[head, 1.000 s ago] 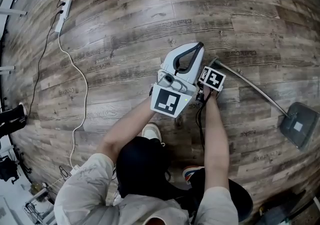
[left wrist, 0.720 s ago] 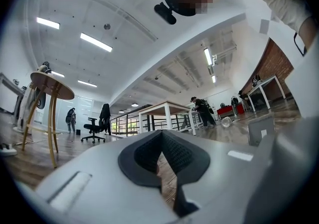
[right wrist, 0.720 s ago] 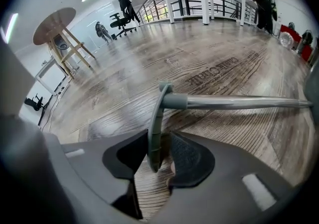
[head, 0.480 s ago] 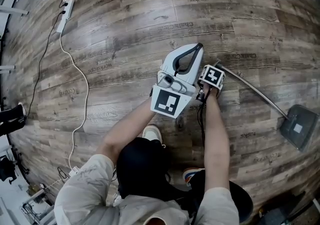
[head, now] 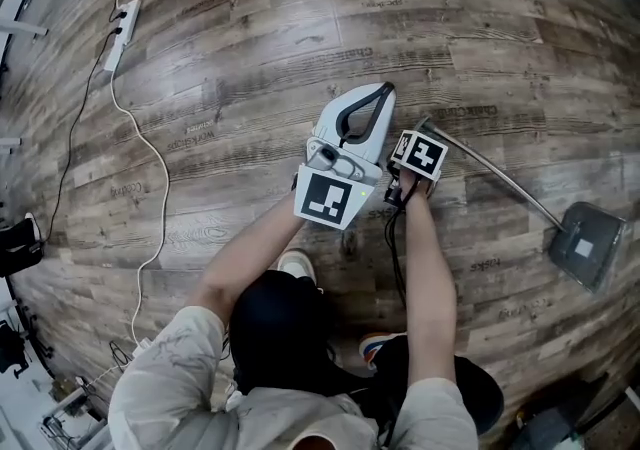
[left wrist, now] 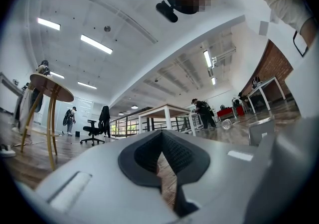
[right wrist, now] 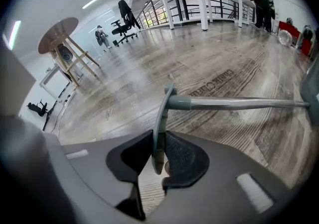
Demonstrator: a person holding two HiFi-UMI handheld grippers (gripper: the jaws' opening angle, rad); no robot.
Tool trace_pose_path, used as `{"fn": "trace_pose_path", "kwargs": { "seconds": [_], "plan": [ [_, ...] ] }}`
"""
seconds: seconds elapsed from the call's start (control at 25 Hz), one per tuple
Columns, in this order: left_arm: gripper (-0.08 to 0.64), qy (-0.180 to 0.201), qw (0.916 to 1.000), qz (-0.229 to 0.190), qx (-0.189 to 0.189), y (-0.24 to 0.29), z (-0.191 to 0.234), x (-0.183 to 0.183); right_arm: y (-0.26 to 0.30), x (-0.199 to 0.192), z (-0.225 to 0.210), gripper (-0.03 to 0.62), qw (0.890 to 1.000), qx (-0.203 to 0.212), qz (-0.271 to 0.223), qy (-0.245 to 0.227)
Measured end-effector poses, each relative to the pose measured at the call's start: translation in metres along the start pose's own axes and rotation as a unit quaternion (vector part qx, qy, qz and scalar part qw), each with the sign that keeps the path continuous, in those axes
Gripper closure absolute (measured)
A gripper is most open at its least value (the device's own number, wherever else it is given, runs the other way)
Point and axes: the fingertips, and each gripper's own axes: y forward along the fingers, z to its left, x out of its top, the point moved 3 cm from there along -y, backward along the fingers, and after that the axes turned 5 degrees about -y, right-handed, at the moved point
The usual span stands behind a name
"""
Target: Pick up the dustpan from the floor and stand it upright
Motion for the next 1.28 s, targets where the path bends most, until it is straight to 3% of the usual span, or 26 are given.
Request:
{"fn": "trace_pose_path", "kwargs": {
  "seconds": [0.28, 0.52, 0.8, 1.16, 1.28],
  "plan": [
    [0.540, -0.052, 0.9982, -0.012, 0.030, 0.011, 0.010, 0.056, -0.098, 0.048, 0.027, 0.514, 0.996, 0.057, -0.065, 0.016],
    [0.540, -0.073, 0.9957, -0.030, 0.048, 0.031, 0.017, 0.126, -0.196, 0.091, 0.042, 0.512, 0.985, 0.115, -0.118, 0.045],
    [0.540, -0.054, 0.9965, -0.055, 0.032, 0.052, -0.013, 0.237, -0.336, 0.139, 0.059, 0.512, 0.963, 0.191, -0.173, 0.081],
    [0.540, -0.079, 0.9932, -0.062, 0.058, 0.077, -0.056, 0.349, -0.494, 0.194, 0.051, 0.506, 0.931, 0.272, -0.226, 0.087],
    [0.540, -0.066, 0.9954, -0.050, 0.049, 0.083, -0.065, 0.371, -0.533, 0.212, 0.052, 0.505, 0.920, 0.291, -0.247, 0.088]
  ]
}}
